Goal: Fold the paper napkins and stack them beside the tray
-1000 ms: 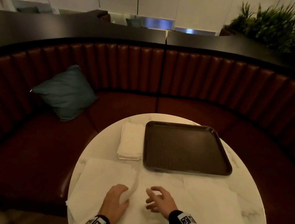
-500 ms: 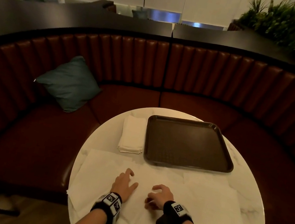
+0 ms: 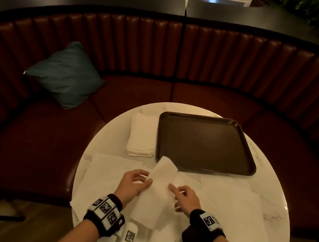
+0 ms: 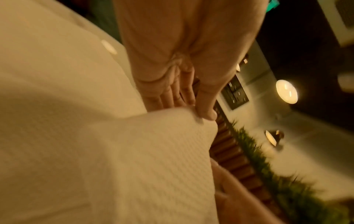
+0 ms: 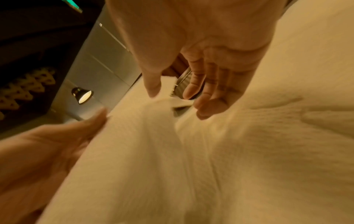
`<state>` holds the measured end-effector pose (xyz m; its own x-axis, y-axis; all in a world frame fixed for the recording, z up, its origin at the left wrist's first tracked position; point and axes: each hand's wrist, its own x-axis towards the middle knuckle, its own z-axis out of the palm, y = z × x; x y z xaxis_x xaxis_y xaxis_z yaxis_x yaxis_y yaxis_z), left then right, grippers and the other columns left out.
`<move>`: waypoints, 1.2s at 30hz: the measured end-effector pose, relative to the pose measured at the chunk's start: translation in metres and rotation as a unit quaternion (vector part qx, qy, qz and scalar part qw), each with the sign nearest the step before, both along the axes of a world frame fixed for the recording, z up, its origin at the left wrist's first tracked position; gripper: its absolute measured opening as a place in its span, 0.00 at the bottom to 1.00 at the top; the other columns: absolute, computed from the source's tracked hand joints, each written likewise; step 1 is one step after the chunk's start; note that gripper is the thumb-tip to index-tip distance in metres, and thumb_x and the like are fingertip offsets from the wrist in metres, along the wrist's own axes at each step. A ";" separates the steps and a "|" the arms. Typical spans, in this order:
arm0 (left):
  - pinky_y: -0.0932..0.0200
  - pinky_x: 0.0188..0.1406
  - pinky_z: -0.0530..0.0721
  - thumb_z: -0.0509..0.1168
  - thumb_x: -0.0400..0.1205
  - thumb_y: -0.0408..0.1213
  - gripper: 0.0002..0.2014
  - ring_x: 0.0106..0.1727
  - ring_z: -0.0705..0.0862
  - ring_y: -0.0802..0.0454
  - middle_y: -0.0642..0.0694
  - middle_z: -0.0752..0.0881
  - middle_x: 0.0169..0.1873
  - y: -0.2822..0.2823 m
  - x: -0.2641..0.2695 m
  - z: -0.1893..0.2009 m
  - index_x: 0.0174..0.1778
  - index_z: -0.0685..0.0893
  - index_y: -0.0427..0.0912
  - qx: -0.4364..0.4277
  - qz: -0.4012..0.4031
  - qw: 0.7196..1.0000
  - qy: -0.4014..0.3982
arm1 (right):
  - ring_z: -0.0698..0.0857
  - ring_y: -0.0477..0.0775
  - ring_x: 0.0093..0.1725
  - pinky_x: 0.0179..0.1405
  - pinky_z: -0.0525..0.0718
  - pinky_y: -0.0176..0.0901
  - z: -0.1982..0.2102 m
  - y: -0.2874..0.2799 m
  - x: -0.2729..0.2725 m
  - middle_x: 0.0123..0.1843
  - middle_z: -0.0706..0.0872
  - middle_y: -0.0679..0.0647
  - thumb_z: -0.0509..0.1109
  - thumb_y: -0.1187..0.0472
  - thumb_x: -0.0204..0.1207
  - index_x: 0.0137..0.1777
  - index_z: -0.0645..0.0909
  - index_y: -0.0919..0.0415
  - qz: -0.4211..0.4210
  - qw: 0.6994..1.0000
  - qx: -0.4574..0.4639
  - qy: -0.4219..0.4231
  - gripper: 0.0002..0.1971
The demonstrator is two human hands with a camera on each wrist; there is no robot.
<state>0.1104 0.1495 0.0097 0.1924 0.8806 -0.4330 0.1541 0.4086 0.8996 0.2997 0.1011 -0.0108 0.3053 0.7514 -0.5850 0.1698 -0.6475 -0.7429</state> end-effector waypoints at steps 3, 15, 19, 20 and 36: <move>0.56 0.40 0.86 0.70 0.81 0.32 0.09 0.48 0.88 0.46 0.38 0.89 0.48 0.005 -0.008 0.009 0.56 0.83 0.37 -0.060 0.055 0.992 -0.096 | 0.88 0.54 0.48 0.46 0.86 0.44 0.018 0.002 -0.002 0.53 0.88 0.55 0.71 0.40 0.73 0.60 0.80 0.59 -0.004 0.988 0.025 0.150 0.25; 0.48 0.57 0.83 0.59 0.87 0.31 0.10 0.57 0.85 0.46 0.40 0.85 0.58 0.016 -0.011 0.014 0.61 0.81 0.45 -0.007 0.135 0.989 -0.053 | 0.88 0.64 0.58 0.63 0.82 0.66 0.067 0.020 0.005 0.55 0.91 0.60 0.78 0.53 0.66 0.56 0.87 0.63 -0.035 0.963 0.182 0.198 0.21; 0.52 0.57 0.80 0.61 0.86 0.37 0.10 0.62 0.80 0.53 0.53 0.82 0.60 0.012 -0.010 0.028 0.59 0.80 0.56 0.151 0.081 0.985 -0.004 | 0.89 0.62 0.57 0.55 0.88 0.58 0.076 0.022 0.019 0.56 0.91 0.59 0.73 0.62 0.75 0.59 0.85 0.66 -0.022 0.966 0.189 0.176 0.14; 0.56 0.59 0.80 0.62 0.86 0.37 0.11 0.64 0.79 0.57 0.56 0.81 0.61 0.009 -0.008 0.032 0.60 0.80 0.57 0.188 0.064 0.980 0.004 | 0.89 0.61 0.56 0.54 0.88 0.56 0.079 0.022 0.021 0.56 0.91 0.60 0.72 0.63 0.76 0.59 0.85 0.65 -0.020 0.965 0.190 0.182 0.13; 0.43 0.54 0.88 0.69 0.80 0.32 0.21 0.59 0.87 0.39 0.37 0.88 0.58 0.002 0.014 0.051 0.69 0.77 0.40 -0.070 -0.003 0.975 -0.209 | 0.90 0.61 0.48 0.47 0.89 0.54 0.079 0.025 0.002 0.49 0.90 0.61 0.77 0.65 0.71 0.50 0.80 0.65 0.005 0.958 0.220 0.182 0.11</move>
